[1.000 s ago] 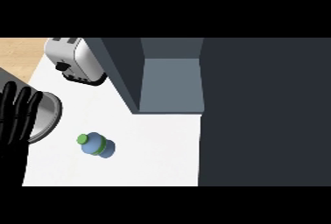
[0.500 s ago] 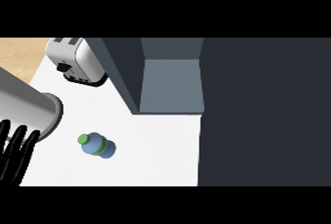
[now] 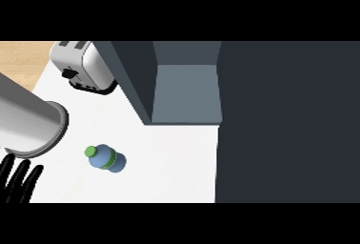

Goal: Pick up the bottled water, place it into the cabinet and close the cabinet

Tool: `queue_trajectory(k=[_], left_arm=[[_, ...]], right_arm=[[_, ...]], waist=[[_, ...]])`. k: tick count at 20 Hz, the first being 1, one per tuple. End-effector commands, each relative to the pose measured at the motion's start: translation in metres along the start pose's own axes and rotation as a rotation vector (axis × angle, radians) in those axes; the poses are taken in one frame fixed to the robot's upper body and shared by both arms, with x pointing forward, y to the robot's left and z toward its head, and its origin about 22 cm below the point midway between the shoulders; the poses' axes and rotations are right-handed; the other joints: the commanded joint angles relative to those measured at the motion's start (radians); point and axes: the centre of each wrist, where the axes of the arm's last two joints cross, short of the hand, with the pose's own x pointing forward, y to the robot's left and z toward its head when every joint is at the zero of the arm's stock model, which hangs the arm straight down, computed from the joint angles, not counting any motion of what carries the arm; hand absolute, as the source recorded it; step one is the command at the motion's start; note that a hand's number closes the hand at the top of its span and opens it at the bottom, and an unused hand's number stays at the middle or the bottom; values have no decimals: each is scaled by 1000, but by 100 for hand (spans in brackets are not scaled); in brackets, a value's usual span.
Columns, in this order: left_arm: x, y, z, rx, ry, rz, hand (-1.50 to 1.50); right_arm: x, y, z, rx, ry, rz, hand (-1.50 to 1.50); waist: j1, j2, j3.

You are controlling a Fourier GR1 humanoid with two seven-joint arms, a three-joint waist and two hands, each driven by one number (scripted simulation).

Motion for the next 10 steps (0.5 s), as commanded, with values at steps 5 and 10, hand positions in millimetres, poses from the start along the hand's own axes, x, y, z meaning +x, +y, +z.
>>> queue_trajectory(k=[5,10], left_arm=[[26,-13,19,-9,-89,24,-150],[9,5,4,11,-70,25,-150]], right_arm=[[28,20,22,2,-51,-42,-150],[49,14,28,31,-52,-31,-150]], waist=[[-7,-2,0],[-12,4,-1]])
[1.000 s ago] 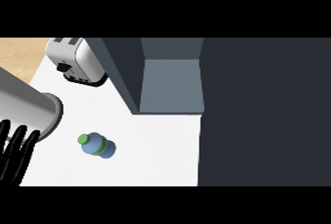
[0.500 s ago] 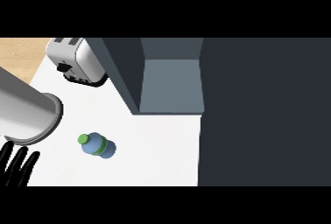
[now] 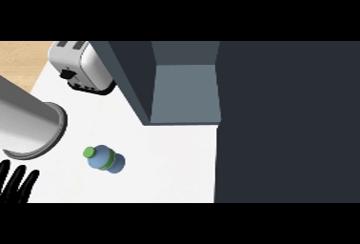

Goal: Pick up the bottled water, place it into the cabinet and close the cabinet

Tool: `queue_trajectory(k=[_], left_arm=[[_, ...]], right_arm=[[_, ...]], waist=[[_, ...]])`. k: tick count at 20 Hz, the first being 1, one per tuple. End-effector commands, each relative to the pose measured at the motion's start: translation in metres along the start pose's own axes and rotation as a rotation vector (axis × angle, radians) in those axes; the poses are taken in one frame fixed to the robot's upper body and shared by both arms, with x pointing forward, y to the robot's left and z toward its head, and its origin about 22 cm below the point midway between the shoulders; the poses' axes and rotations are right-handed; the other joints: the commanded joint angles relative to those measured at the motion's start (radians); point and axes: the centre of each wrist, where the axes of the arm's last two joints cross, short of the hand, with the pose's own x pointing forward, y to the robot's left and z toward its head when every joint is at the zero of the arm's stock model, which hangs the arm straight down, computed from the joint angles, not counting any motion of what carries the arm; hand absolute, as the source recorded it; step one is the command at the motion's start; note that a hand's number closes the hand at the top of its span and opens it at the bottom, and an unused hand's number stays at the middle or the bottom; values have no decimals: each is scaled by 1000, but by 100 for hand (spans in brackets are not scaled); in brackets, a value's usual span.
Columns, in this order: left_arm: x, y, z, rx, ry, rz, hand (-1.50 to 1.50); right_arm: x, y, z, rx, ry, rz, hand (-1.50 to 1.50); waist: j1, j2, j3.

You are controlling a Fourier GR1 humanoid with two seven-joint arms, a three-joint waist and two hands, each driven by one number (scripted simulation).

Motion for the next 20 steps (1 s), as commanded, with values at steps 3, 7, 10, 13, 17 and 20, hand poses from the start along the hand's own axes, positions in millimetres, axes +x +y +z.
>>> queue_trajectory(k=[3,7,10,13,17,20], left_arm=[[-6,5,3,3,-28,17,-150],[-31,12,-6,21,23,47,-150],[-44,26,-20,44,37,52,-150],[-59,33,-20,80,40,78,-150],[-69,36,-36,86,83,16,-150],[-102,47,-36,88,119,20,-150]], right_arm=[[53,12,21,17,-61,10,-150],[40,6,21,1,-74,-6,-150],[35,9,23,28,-60,1,-150],[40,13,33,34,-64,4,-150],[45,8,37,64,-62,5,-150],[48,12,36,33,-80,-6,-150]], waist=[[-7,0,-1],[-3,4,-1],[-7,5,-1],[-14,3,-1],[-17,4,0],[-16,6,-2]])
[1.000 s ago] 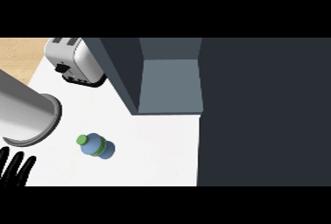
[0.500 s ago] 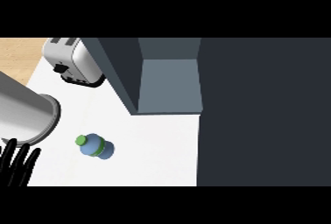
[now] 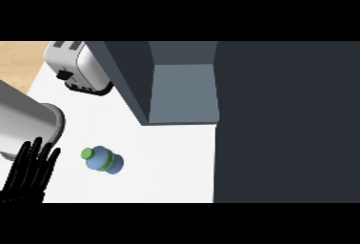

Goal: Pick up the bottled water, place it into the cabinet and close the cabinet

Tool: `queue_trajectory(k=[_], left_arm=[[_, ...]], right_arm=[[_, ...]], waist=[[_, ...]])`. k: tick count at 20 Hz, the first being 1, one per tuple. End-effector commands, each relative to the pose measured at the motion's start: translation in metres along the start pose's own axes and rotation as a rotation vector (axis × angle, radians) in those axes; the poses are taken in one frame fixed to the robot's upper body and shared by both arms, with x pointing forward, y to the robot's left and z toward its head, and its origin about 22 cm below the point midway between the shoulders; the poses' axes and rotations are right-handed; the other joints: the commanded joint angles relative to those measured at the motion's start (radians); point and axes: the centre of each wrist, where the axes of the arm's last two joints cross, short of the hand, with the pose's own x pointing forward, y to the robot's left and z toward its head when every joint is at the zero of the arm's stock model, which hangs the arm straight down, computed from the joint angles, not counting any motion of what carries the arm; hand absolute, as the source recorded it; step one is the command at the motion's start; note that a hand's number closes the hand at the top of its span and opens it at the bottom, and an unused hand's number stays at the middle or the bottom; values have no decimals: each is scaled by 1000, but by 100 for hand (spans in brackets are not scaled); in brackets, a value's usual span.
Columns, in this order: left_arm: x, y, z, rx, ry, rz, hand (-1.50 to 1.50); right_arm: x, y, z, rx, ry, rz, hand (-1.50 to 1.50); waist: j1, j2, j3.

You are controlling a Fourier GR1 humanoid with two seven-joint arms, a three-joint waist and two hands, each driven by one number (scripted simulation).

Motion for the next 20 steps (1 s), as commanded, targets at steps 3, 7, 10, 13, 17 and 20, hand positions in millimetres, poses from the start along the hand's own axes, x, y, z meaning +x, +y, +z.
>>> queue_trajectory(k=[3,7,10,13,17,20], left_arm=[[-49,8,-15,12,43,-22,-150],[-73,29,-18,12,71,-17,-150],[-83,24,-29,11,82,-19,-150],[-104,30,-28,24,58,-9,-150],[-126,21,-41,31,79,-9,-150],[-128,32,-42,59,88,-24,-150]], right_arm=[[46,6,10,41,-63,13,-150],[47,11,11,29,-57,12,-150],[51,16,12,14,-61,15,-150],[55,12,15,21,-43,37,-150],[48,8,15,10,-64,29,-150],[50,-1,26,21,-51,35,-150]], waist=[[-12,-1,0],[-5,1,-1],[-4,1,-1],[-2,2,-1],[3,4,-1],[-1,1,0]])
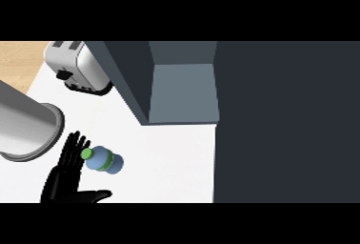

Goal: Pick up the bottled water, place it into the cabinet and close the cabinet

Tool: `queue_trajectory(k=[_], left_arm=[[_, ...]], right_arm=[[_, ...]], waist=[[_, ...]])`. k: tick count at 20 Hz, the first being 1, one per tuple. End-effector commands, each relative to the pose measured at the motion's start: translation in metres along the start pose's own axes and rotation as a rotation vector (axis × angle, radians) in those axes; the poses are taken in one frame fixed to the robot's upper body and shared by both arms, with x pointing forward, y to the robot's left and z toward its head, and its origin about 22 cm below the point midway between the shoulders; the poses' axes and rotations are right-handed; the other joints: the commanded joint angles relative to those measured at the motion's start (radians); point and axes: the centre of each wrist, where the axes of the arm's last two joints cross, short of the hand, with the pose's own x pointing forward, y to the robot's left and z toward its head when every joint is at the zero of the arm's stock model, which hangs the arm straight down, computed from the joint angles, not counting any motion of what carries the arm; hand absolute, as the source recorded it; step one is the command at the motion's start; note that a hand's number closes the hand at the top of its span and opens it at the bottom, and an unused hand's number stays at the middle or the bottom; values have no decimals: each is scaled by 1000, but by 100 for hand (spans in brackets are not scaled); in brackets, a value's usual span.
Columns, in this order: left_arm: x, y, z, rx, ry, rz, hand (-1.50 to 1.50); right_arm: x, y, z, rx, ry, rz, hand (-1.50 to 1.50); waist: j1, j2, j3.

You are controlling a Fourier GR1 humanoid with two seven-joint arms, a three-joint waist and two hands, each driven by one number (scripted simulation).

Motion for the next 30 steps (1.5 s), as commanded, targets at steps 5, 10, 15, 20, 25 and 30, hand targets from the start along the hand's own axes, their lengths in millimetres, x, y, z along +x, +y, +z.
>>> queue_trajectory(k=[5,10,15,20,25,30], left_arm=[[-41,-4,-10,32,3,-18,-150],[-49,5,-17,37,-15,3,-150],[-52,17,-29,-9,-19,128,-150],[-54,6,-39,-46,-18,222,-150],[-62,2,-48,-53,-50,256,150],[-71,-21,-40,-58,-76,289,150]], right_arm=[[49,7,-2,33,-71,37,-150],[44,-2,1,24,-84,24,-150],[42,6,1,21,-79,24,-150],[35,-7,7,-1,-85,22,-150],[25,-12,4,11,-93,46,-150],[38,-8,7,20,-85,56,-150]], waist=[[-5,1,-1],[3,3,0],[2,4,-1],[9,2,0],[8,3,0],[10,0,1]])
